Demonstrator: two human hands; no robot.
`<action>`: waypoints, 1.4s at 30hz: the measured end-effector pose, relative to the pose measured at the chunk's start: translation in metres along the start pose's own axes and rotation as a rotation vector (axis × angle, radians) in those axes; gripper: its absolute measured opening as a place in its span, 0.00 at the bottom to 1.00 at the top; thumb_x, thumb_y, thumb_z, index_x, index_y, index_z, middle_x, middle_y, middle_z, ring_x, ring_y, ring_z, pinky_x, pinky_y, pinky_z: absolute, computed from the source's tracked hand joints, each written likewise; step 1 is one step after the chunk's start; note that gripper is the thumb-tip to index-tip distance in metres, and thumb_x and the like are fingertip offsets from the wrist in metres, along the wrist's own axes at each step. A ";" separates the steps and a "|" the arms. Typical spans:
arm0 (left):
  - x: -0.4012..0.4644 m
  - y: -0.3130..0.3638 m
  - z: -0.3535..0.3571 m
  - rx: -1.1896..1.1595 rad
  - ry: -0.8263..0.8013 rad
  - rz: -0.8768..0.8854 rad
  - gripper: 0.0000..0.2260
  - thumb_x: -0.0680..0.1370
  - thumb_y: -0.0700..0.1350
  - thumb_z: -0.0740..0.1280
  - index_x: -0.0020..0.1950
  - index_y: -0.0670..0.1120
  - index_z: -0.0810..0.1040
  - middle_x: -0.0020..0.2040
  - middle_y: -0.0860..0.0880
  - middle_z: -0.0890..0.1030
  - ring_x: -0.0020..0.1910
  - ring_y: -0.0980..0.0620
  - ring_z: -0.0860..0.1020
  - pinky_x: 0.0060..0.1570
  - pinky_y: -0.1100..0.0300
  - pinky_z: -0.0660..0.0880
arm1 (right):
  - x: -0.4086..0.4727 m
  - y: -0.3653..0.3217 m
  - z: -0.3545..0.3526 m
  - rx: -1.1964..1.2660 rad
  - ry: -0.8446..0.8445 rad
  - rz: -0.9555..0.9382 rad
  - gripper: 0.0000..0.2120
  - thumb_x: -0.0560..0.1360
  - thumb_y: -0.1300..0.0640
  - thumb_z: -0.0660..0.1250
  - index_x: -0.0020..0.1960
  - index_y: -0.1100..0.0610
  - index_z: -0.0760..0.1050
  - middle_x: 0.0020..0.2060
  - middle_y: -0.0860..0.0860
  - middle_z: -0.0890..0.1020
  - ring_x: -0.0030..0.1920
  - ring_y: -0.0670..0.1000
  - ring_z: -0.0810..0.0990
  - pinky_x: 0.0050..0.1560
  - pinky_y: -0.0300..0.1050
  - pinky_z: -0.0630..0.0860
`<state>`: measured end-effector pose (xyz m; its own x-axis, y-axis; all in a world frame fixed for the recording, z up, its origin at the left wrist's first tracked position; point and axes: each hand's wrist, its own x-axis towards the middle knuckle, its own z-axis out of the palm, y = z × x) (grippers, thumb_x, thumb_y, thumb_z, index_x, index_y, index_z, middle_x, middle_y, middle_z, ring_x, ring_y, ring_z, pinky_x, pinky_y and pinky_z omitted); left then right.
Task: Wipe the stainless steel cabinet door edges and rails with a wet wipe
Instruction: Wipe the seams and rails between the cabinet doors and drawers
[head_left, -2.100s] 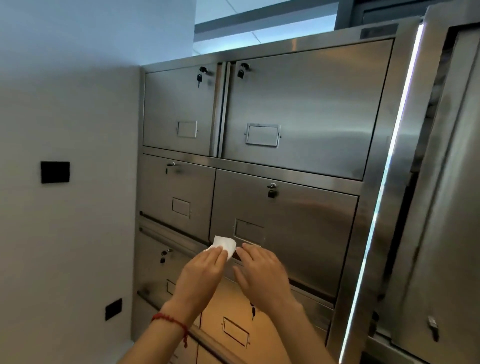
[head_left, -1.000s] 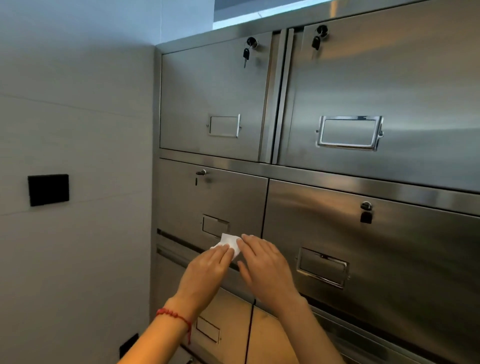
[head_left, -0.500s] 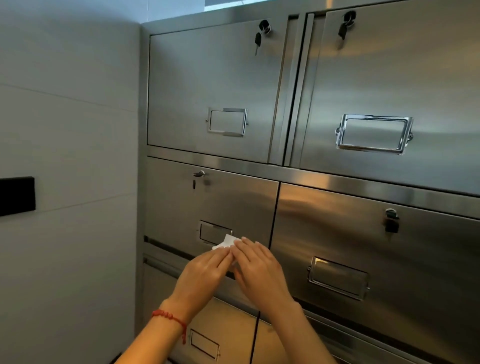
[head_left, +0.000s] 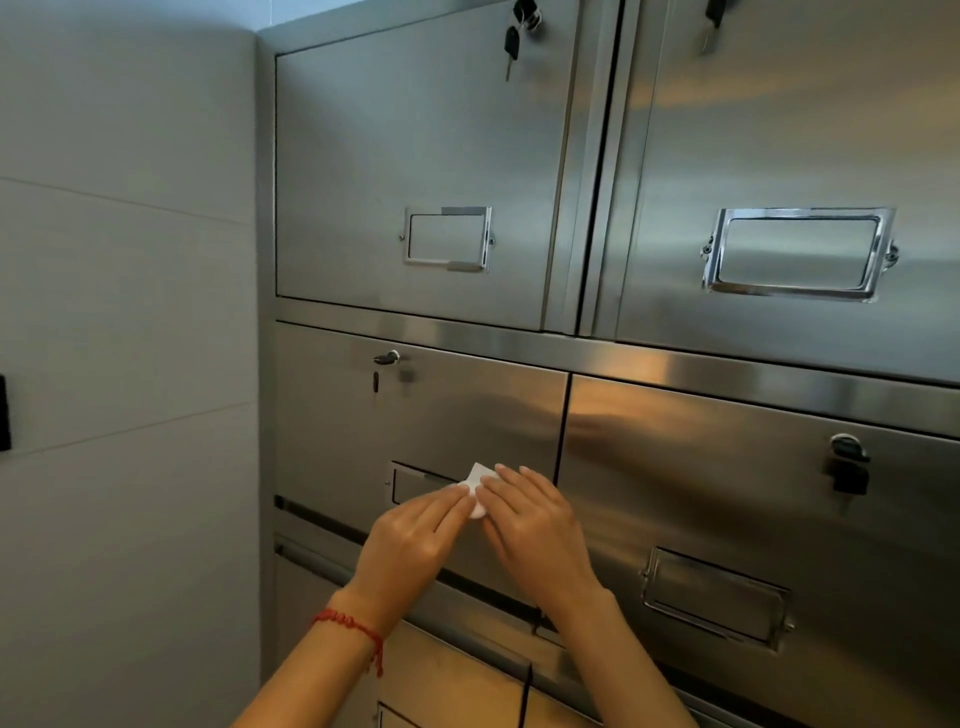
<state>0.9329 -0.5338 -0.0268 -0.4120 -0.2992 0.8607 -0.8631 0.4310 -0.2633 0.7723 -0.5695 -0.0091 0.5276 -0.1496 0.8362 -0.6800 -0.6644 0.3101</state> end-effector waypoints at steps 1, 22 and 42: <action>0.001 -0.002 0.005 0.001 0.007 -0.006 0.21 0.57 0.40 0.82 0.47 0.38 0.83 0.45 0.43 0.84 0.44 0.49 0.83 0.43 0.58 0.81 | 0.001 0.004 0.002 -0.002 0.011 -0.004 0.18 0.59 0.58 0.81 0.48 0.57 0.83 0.47 0.53 0.85 0.51 0.51 0.83 0.54 0.49 0.78; 0.067 -0.053 0.066 -0.187 0.314 0.120 0.13 0.65 0.39 0.77 0.46 0.36 0.83 0.46 0.40 0.83 0.46 0.47 0.83 0.42 0.55 0.81 | 0.031 0.054 0.031 -0.091 0.181 -0.010 0.15 0.65 0.61 0.76 0.51 0.62 0.82 0.50 0.56 0.84 0.53 0.53 0.82 0.58 0.49 0.76; 0.139 -0.090 0.062 -0.241 0.524 0.116 0.13 0.76 0.43 0.65 0.51 0.35 0.81 0.51 0.39 0.82 0.50 0.45 0.82 0.54 0.55 0.74 | 0.093 0.067 -0.001 -0.471 0.308 0.016 0.08 0.70 0.67 0.72 0.49 0.66 0.82 0.48 0.58 0.84 0.51 0.55 0.83 0.55 0.51 0.78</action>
<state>0.9358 -0.6670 0.0892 -0.2475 0.1958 0.9489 -0.7049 0.6355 -0.3150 0.7757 -0.6269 0.0901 0.3907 0.1107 0.9138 -0.8776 -0.2546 0.4061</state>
